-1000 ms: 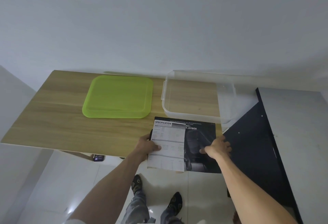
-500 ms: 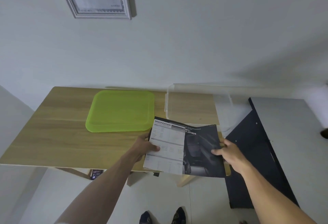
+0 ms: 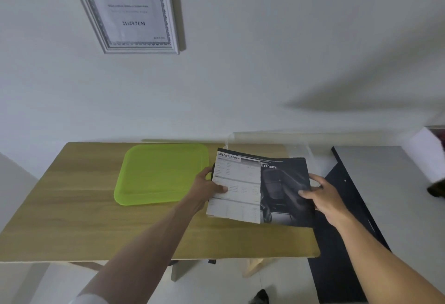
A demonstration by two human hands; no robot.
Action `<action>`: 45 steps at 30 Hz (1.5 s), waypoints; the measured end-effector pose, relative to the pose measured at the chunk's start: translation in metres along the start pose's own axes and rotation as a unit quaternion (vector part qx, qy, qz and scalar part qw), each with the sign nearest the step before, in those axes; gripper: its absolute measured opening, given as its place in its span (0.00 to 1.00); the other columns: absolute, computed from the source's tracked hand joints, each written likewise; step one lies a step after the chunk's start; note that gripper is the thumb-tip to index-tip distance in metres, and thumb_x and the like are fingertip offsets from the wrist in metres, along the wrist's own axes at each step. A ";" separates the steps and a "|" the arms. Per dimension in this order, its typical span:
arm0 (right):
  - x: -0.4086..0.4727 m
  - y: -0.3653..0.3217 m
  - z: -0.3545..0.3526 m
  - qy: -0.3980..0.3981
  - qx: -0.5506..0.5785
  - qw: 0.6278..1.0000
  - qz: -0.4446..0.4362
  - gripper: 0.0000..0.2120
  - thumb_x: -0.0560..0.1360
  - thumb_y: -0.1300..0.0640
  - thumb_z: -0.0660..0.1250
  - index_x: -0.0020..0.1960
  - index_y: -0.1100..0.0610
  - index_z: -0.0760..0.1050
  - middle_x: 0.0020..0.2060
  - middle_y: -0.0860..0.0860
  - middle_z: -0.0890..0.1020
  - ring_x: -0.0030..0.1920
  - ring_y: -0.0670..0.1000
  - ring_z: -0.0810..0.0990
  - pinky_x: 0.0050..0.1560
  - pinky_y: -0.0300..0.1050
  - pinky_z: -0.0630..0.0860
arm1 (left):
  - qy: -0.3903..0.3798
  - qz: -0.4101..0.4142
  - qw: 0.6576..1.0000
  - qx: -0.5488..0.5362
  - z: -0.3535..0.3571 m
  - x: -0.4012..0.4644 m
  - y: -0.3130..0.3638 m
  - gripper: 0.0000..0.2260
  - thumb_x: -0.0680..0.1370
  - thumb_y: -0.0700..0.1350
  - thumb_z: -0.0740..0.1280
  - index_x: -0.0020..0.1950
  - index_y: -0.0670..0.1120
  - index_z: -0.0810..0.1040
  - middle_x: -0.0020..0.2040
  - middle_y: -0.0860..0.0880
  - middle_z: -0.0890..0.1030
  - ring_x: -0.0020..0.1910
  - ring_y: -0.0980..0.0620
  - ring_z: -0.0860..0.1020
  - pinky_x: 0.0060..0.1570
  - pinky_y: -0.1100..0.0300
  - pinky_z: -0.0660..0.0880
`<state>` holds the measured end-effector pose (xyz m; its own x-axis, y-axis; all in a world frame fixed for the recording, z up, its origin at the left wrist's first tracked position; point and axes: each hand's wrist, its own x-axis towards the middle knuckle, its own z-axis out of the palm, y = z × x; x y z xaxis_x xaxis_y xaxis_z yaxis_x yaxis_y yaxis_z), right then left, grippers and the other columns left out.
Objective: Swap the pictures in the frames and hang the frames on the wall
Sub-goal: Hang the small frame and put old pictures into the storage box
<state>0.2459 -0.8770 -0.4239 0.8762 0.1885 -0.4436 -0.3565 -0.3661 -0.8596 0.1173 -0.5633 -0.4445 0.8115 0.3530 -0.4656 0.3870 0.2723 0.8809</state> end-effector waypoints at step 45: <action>0.212 0.009 0.006 -0.104 -0.541 0.829 -0.098 0.27 0.79 0.52 0.66 0.76 0.53 0.64 0.70 0.55 0.68 0.67 0.58 0.72 0.63 0.52 0.75 | 0.119 -0.010 0.698 0.706 0.142 0.157 -0.034 0.25 0.74 0.37 0.62 0.72 0.35 0.66 0.76 0.34 0.57 0.75 0.35 0.56 0.75 0.47 0.55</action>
<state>0.4261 -0.8349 -0.5272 0.7683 0.4518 -0.4535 0.3836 -0.8921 -0.2388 0.2941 -0.6445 -0.5357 0.7686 0.5471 -0.3315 0.5797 -0.8149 -0.0008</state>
